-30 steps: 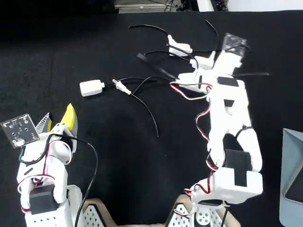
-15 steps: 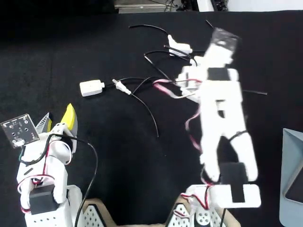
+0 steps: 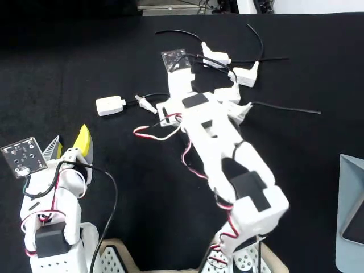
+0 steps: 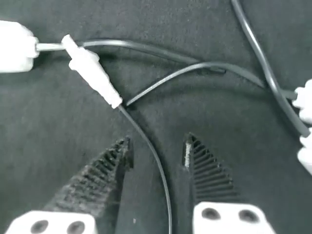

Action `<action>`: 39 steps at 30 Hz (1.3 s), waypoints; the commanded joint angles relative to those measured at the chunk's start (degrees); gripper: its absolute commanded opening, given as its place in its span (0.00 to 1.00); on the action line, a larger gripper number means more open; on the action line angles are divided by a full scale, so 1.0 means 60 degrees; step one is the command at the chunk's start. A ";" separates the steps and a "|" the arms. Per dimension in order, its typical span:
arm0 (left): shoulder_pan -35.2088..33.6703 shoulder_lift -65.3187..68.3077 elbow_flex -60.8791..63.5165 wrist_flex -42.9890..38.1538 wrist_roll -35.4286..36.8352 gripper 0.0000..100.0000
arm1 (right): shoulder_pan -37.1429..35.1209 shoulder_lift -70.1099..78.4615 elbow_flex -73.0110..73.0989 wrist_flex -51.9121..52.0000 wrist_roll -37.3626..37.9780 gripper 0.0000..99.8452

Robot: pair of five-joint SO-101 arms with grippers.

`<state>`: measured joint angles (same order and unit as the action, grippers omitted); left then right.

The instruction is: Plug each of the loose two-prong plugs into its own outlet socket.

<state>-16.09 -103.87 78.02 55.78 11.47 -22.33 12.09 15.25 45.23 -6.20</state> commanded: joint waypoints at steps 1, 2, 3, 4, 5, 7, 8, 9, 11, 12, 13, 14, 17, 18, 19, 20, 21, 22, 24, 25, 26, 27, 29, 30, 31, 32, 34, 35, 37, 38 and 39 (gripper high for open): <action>-0.0110 -0.0044 -0.0271 -0.0015 0.0044 0.23 | 0.0410 0.0725 -0.1297 -0.0220 0.0147 0.12; -0.0110 -0.0044 -0.0271 -0.0015 0.0044 0.23 | 0.0557 0.0945 -0.1487 -0.0220 0.0147 0.09; -0.0110 -0.0044 -0.0271 -0.0015 0.0044 0.23 | 0.0674 0.1165 -0.1648 -0.0220 0.0147 0.06; -0.0110 -0.0044 -0.0271 -0.0015 0.0044 0.23 | 0.0762 0.1414 -0.1780 -0.0220 0.0147 0.04; -0.0110 -0.0044 -0.0271 -0.0015 0.0044 0.23 | 0.0806 0.1648 -0.1897 -0.0220 0.0176 0.02; -0.0110 -0.0044 -0.0271 -0.0015 0.0044 0.23 | 0.0806 0.2059 -0.1985 -0.0161 0.0571 0.01; -0.0110 -0.0044 -0.0271 -0.0015 0.0044 0.23 | 0.0762 0.2249 -0.1985 -0.0161 0.0777 0.01; -0.0110 -0.0044 -0.0271 -0.0015 0.0044 0.23 | 0.0689 0.2410 -0.2000 -0.0161 0.0894 0.01; -0.0110 -0.0059 -0.0271 -0.0015 0.0044 0.23 | 0.0498 0.2645 -0.1971 -0.0147 0.1040 0.01; -0.0110 -0.0059 -0.0271 -0.0015 0.0044 0.23 | 0.0366 0.2703 -0.1956 -0.0117 0.1084 0.01; -0.0110 -0.0059 -0.0271 -0.0015 0.0044 0.23 | 0.0220 0.2733 -0.1956 0.0073 0.1158 0.01; -0.0110 -0.0059 -0.0286 -0.0015 0.0044 0.23 | 0.0044 0.2733 -0.1956 0.0366 0.1187 0.01; -0.0110 -0.0059 -0.0286 -0.0015 0.0044 0.23 | -0.0747 0.2615 -0.2059 0.1538 0.1216 0.01; -0.0110 -0.0059 -0.0286 -0.0015 0.0044 0.23 | -0.1099 0.2498 -0.2088 0.1846 0.1216 0.01; -0.0110 -0.0059 -0.0286 -0.0015 0.0044 0.23 | -0.1436 0.2366 -0.2088 0.2110 0.1216 0.01; -0.0110 -0.0059 -0.0286 -0.0015 0.0044 0.23 | -0.1773 0.2220 -0.2088 0.2286 0.1216 0.01; -0.0110 -0.0059 -0.0286 -0.0015 0.0044 0.23 | -0.2081 0.2044 -0.2088 0.2447 0.1216 0.01; -0.0110 -0.0059 -0.0286 -0.0015 0.0044 0.23 | -0.2374 0.1868 -0.2088 0.2549 0.1216 0.01; -0.0110 -0.0059 -0.0286 0.0015 0.0044 0.23 | -0.2842 0.1458 -0.2073 0.2608 0.1201 0.01; -0.0125 -0.0059 -0.0300 0.0029 0.0044 0.23 | -0.2989 0.1238 -0.2073 0.2623 0.1201 0.01; -0.0183 -0.0059 -0.0315 0.0029 0.0044 0.23 | -0.3062 0.1004 -0.2073 0.2608 0.1187 0.01; -0.0330 -0.0059 -0.0330 0.0029 0.0059 0.23 | -0.3062 0.0769 -0.2073 0.2549 0.1187 0.01; -0.0623 -0.0059 -0.0330 0.0000 0.0103 0.23 | -0.2901 0.0418 -0.2161 0.2462 0.1158 0.02; -0.0725 -0.0059 -0.0344 0.0000 0.0103 0.23 | -0.2784 0.0256 -0.2147 0.2256 0.1143 0.02; -0.0799 -0.0059 -0.0359 0.0000 0.0117 0.23 | -0.2667 0.0154 -0.2103 0.2066 0.1143 0.02; -0.0842 -0.0059 -0.0374 0.0000 0.0117 0.23 | -0.2564 0.0110 -0.2073 0.1905 0.1143 0.03; -0.0842 -0.0073 -0.0374 0.0000 0.0117 0.23 | -0.2505 0.0095 -0.1985 0.1729 0.0996 0.08; -0.0857 -0.0073 -0.0374 0.0015 0.0117 0.23 | -0.2549 0.0095 -0.1897 0.1685 0.0747 0.11; -0.1150 -0.0073 -0.0388 0.0000 0.0205 0.23 | -0.2755 0.0110 -0.1663 0.1553 0.0366 0.17; -0.1370 -0.0073 -0.0388 -0.0015 0.0425 0.23 | -0.2930 0.0095 -0.1531 0.1495 0.0322 0.19; -0.1634 -0.0073 -0.0432 -0.0029 0.0689 0.23 | -0.3092 0.0095 -0.1429 0.1451 0.0337 0.19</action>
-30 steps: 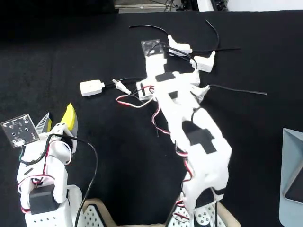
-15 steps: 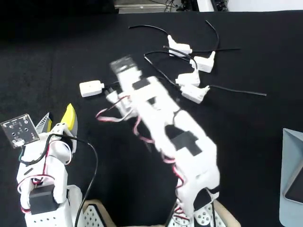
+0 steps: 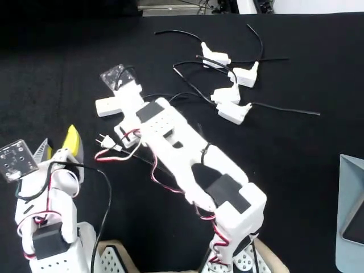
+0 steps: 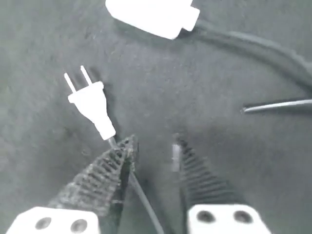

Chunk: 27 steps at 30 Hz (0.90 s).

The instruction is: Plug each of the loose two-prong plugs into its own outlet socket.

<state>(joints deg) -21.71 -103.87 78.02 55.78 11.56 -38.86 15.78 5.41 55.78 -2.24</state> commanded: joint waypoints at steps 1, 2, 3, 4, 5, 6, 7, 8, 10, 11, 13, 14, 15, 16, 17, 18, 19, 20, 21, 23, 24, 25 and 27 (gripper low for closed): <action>-0.0960 -0.0073 -0.0520 0.0000 0.0908 0.23 | -0.0513 -0.0520 0.0300 -0.0322 -0.0322 0.20; -0.1150 -0.0073 -0.0579 0.0029 0.1040 0.23 | -0.0733 -0.0520 0.0403 -0.0410 -0.0322 0.20; -0.1297 -0.0073 -0.0608 0.0029 0.1099 0.23 | -0.0908 -0.0520 0.0520 -0.0513 -0.0322 0.20; -0.1385 -0.0073 -0.0623 0.0029 0.1128 0.23 | -0.1055 -0.0520 0.0623 -0.0630 -0.0322 0.20; -0.1429 -0.0073 -0.0652 0.0029 0.1158 0.23 | -0.1216 -0.0520 0.0740 -0.0806 -0.0322 0.20; -0.1443 -0.0073 -0.0637 0.0015 0.1158 0.23 | -0.1319 -0.0505 0.0857 -0.1011 -0.0322 0.20; -0.1443 -0.0073 -0.0637 0.0015 0.1172 0.23 | -0.1392 -0.0505 0.0989 -0.1260 -0.0322 0.20; -0.1429 -0.0073 -0.0637 0.0015 0.1172 0.23 | -0.1421 -0.0505 0.1106 -0.1524 -0.0322 0.20; -0.1414 -0.0073 -0.0637 0.0015 0.1172 0.23 | -0.1436 -0.0505 0.1297 -0.2022 -0.0308 0.20; -0.1399 -0.0073 -0.0637 0.0015 0.1158 0.23 | -0.1436 -0.0505 0.1370 -0.2227 -0.0308 0.20; -0.1399 -0.0073 -0.0637 0.0015 0.1158 0.23 | -0.1436 -0.0403 0.1429 -0.2432 -0.0293 0.20; -0.1385 -0.0073 -0.0637 0.0015 0.1143 0.23 | -0.1465 -0.0271 0.1399 -0.2476 -0.0176 0.19; -0.1385 -0.0073 -0.0637 0.0015 0.1143 0.23 | -0.1553 -0.0095 0.1385 -0.2520 0.0015 0.19; -0.1385 -0.0073 -0.0637 0.0015 0.1143 0.23 | -0.1626 0.0095 0.1370 -0.2535 0.0132 0.19; -0.1385 -0.0073 -0.0637 0.0015 0.1143 0.23 | -0.1700 0.0330 0.1282 -0.2535 0.0190 0.19; -0.1385 -0.0073 -0.0637 0.0015 0.1143 0.23 | -0.1773 0.0579 0.1165 -0.2535 0.0190 0.19; -0.1385 -0.0073 -0.0623 0.0015 0.1128 0.23 | -0.1817 0.0842 0.1004 -0.2520 0.0190 0.19; -0.1385 -0.0073 -0.0623 0.0000 0.1128 0.23 | -0.1817 0.1106 0.0828 -0.2476 0.0205 0.19; -0.1385 -0.0073 -0.0623 0.0000 0.1128 0.23 | -0.1802 0.1326 0.0637 -0.2447 0.0205 0.19; -0.1385 -0.0073 -0.0608 0.0000 0.1128 0.23 | -0.1700 0.1707 0.0374 -0.2432 0.0205 0.19; -0.1385 -0.0073 -0.0608 0.0000 0.1128 0.23 | -0.1612 0.1853 0.0256 -0.2432 0.0190 0.17; -0.1385 -0.0073 -0.0608 0.0000 0.1128 0.23 | -0.1495 0.1941 0.0168 -0.2432 0.0176 0.14; -0.1385 -0.0073 -0.0593 0.0000 0.1128 0.23 | -0.1275 0.1956 -0.0007 -0.2447 0.0161 0.04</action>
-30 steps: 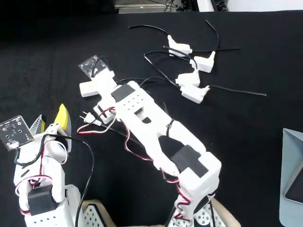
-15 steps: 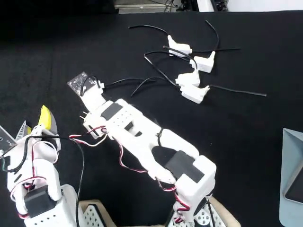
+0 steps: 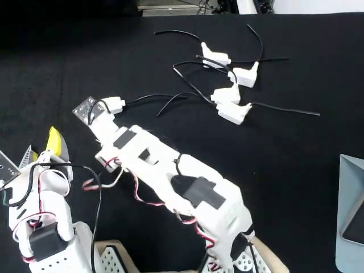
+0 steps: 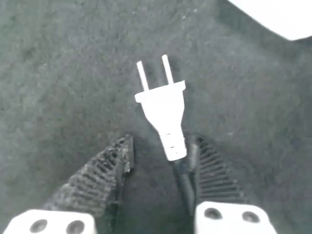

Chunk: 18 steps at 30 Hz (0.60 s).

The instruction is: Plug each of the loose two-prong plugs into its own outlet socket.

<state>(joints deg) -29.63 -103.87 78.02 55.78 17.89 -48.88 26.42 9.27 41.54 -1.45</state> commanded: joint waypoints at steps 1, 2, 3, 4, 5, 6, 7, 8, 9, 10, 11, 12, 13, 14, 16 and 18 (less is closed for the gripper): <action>-0.0066 -0.0073 -0.0579 -0.0015 0.0073 0.23 | 0.0527 0.0183 -0.0725 -0.0073 0.0015 0.01; -0.0066 -0.0073 -0.0564 -0.0015 0.0073 0.23 | 0.0645 0.0183 -0.0725 -0.0059 0.0000 0.02; -0.0066 -0.0073 -0.0564 -0.0015 0.0073 0.23 | 0.0733 0.0168 -0.0711 -0.0044 -0.0073 0.02; -0.0066 -0.0073 -0.0564 -0.0015 0.0073 0.23 | 0.0806 0.0110 -0.0711 0.0029 -0.0366 0.01; -0.0066 -0.0073 -0.0564 -0.0015 0.0073 0.23 | 0.0894 0.0022 -0.0711 0.0117 -0.0806 0.01; -0.0066 -0.0073 -0.0549 -0.0029 0.0073 0.23 | 0.0996 -0.0081 -0.0711 0.0278 -0.1333 0.01; -0.0066 -0.0073 -0.0549 -0.0029 0.0073 0.23 | 0.1114 -0.0227 -0.0740 0.0454 -0.1875 0.01; -0.0051 -0.0073 -0.0549 -0.0029 0.0073 0.23 | 0.1245 -0.0432 -0.0769 0.0630 -0.2359 0.01; -0.0051 -0.0073 -0.0549 -0.0029 0.0073 0.23 | 0.1392 -0.0652 -0.0769 0.0762 -0.2784 0.01; -0.0051 -0.0073 -0.0549 -0.0029 0.0073 0.23 | 0.1568 -0.0901 -0.0755 0.0850 -0.3238 0.01; -0.0051 -0.0073 -0.0549 -0.0029 0.0073 0.23 | 0.1758 -0.1179 -0.0711 0.0908 -0.3736 0.01; -0.0051 -0.0073 -0.0535 -0.0029 0.0073 0.23 | 0.1949 -0.1458 -0.0696 0.1011 -0.4322 0.01; -0.0051 -0.0073 -0.0535 -0.0029 0.0073 0.23 | 0.2125 -0.1736 -0.0652 0.1143 -0.5040 0.01; -0.0051 -0.0073 -0.0535 -0.0029 0.0073 0.23 | 0.2315 -0.2000 -0.0579 0.1289 -0.5788 0.01; -0.0051 -0.0073 -0.0535 -0.0029 0.0073 0.23 | 0.2667 -0.2542 -0.0447 0.1612 -0.7018 0.01; -0.0051 -0.0073 -0.0535 -0.0029 0.0073 0.23 | 0.2989 -0.3055 -0.0286 0.2007 -0.7780 0.01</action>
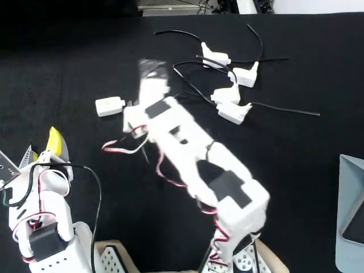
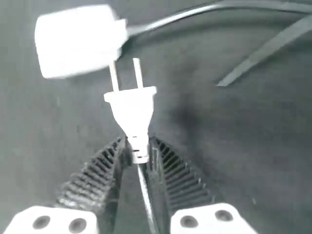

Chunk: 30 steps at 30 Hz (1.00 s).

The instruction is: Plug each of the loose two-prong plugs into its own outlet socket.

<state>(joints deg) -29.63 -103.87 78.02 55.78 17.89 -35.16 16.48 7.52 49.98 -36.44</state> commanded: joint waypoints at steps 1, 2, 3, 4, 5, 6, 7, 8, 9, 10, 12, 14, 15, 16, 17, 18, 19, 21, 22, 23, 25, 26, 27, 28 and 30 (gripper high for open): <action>0.0037 -0.0073 -0.0535 -0.0029 0.0073 0.23 | 0.0850 -0.1634 0.0125 0.0777 -0.2198 0.01; 0.0125 -0.0073 -0.0535 -0.0029 0.0073 0.23 | 0.0982 -0.1853 0.0242 0.0952 -0.2344 0.01; 0.0198 -0.0073 -0.0535 -0.0015 0.0073 0.23 | 0.1128 -0.2073 0.0344 0.1114 -0.2418 0.01; 0.0256 -0.0073 -0.0535 -0.0015 0.0059 0.23 | 0.1289 -0.2322 0.0447 0.1289 -0.2491 0.01; 0.0300 -0.0073 -0.0535 0.0000 0.0059 0.23 | 0.1465 -0.2527 0.0535 0.1421 -0.2505 0.01; 0.0300 -0.0073 -0.0520 0.0000 0.0059 0.23 | 0.1626 -0.2747 0.0652 0.1582 -0.2505 0.01; 0.0300 -0.0073 -0.0520 0.0000 0.0059 0.23 | 0.1773 -0.2967 0.0725 0.1729 -0.2505 0.01; 0.0300 -0.0073 -0.0520 0.0000 0.0059 0.23 | 0.1905 -0.3158 0.0813 0.1890 -0.2535 0.01; 0.0300 -0.0073 -0.0520 0.0000 0.0059 0.23 | 0.2022 -0.3348 0.0886 0.2066 -0.2755 0.01; 0.0300 -0.0073 -0.0520 -0.0015 0.0059 0.23 | 0.2139 -0.3538 0.1004 0.2330 -0.3223 0.01; 0.0300 -0.0073 -0.0520 -0.0015 0.0059 0.23 | 0.2432 -0.3861 0.1253 0.2813 -0.4571 0.01; 0.0300 -0.0073 -0.0520 -0.0015 0.0059 0.23 | 0.2799 -0.4095 0.1473 0.3018 -0.5553 0.01; 0.0300 -0.0073 -0.0520 -0.0015 0.0059 0.23 | 0.3004 -0.4168 0.1590 0.3048 -0.5861 0.01; 0.0300 -0.0073 -0.0520 -0.0015 0.0059 0.23 | 0.3194 -0.4212 0.1722 0.3048 -0.6110 0.01; 0.0300 -0.0073 -0.0520 -0.0015 0.0059 0.23 | 0.3370 -0.4212 0.1824 0.3033 -0.6359 0.01; 0.0300 -0.0073 -0.0520 -0.0015 0.0059 0.23 | 0.3516 -0.4212 0.1941 0.3018 -0.6593 0.01; 0.0300 -0.0073 -0.0520 -0.0015 0.0059 0.23 | 0.3634 -0.4212 0.2015 0.3018 -0.6784 0.01; 0.0300 -0.0073 -0.0520 -0.0015 0.0059 0.23 | 0.3795 -0.4212 0.2190 0.3048 -0.7004 0.01; 0.0300 -0.0073 -0.0520 -0.0015 0.0059 0.23 | 0.3824 -0.4212 0.2249 0.3048 -0.7048 0.01; 0.0300 -0.0073 -0.0520 -0.0015 0.0059 0.23 | 0.3853 -0.4212 0.2293 0.3048 -0.7062 0.01; 0.0300 -0.0059 -0.0520 -0.0015 0.0059 0.23 | 0.3853 -0.4227 0.2293 0.3048 -0.6989 0.01; 0.0300 -0.0059 -0.0520 -0.0015 0.0059 0.23 | 0.3824 -0.4271 0.2293 0.3048 -0.6989 0.01; 0.0300 -0.0059 -0.0520 -0.0015 0.0059 0.23 | 0.3824 -0.4286 0.2278 0.3004 -0.6989 0.01; 0.0300 -0.0059 -0.0476 -0.0029 0.0059 0.23 | 0.3824 -0.4286 0.2249 0.2974 -0.6989 0.01; 0.0300 -0.0059 -0.0418 -0.0044 0.0059 0.23 | 0.3795 -0.4286 0.2234 0.2813 -0.6989 0.01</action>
<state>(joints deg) -28.57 -103.87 78.02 55.78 17.89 -13.10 -6.11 21.58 67.74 -77.32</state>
